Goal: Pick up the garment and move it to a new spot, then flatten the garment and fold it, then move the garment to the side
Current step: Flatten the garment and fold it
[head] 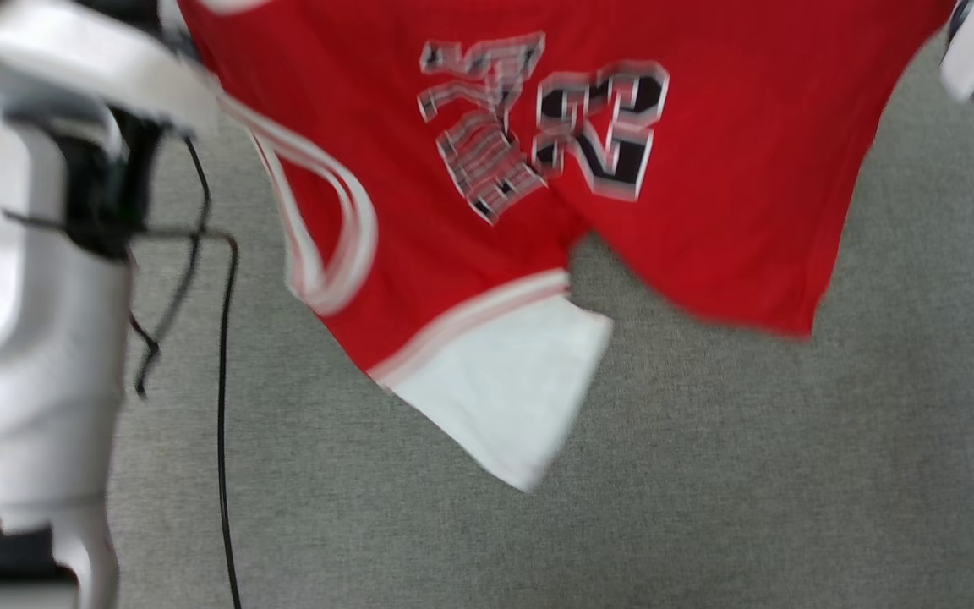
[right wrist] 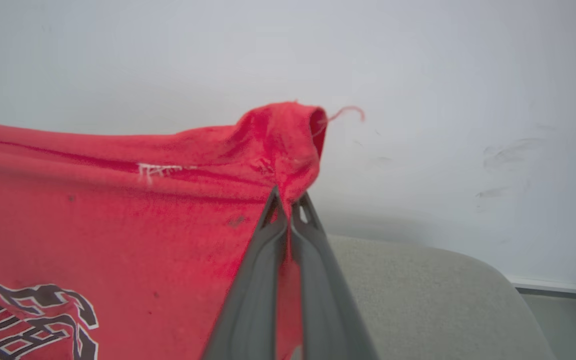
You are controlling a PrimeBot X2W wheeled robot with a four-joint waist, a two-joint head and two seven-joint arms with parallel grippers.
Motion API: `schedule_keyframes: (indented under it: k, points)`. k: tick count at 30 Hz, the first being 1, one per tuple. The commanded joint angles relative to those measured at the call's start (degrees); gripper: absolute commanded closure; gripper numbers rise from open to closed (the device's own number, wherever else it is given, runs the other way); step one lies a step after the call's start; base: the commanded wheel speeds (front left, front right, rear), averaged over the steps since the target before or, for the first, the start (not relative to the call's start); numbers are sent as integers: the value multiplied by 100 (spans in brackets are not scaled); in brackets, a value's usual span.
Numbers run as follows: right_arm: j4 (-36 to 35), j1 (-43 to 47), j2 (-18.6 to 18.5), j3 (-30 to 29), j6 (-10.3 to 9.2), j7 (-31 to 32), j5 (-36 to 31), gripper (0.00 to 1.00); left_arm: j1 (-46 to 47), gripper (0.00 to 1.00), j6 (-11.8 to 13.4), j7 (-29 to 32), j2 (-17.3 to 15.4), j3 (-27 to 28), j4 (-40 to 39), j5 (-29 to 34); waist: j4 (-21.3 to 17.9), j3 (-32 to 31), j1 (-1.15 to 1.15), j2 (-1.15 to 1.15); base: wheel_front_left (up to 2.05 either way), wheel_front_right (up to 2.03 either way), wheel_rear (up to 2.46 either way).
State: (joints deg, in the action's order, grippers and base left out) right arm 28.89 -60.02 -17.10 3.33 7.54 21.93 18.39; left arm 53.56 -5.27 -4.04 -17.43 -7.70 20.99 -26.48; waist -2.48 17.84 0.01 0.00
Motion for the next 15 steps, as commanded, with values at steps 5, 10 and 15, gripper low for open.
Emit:
schedule_keyframes:
  k: [5,10,15]
  points:
    - [152,-962,52,-305,-11,-381,-379,100,1327,100,-17,-63,-220,46,457,134,-136,509,-1,0,0,0,0]
    - [348,-1738,62,-486,-13,-641,-596,100,2415,100,-44,-218,-390,106,966,182,-209,848,-1,0,0,0,0]
    - [575,-2242,44,-501,-13,-889,-657,100,3096,100,-106,-324,-464,14,1443,174,-237,1182,-1,0,0,0,0]
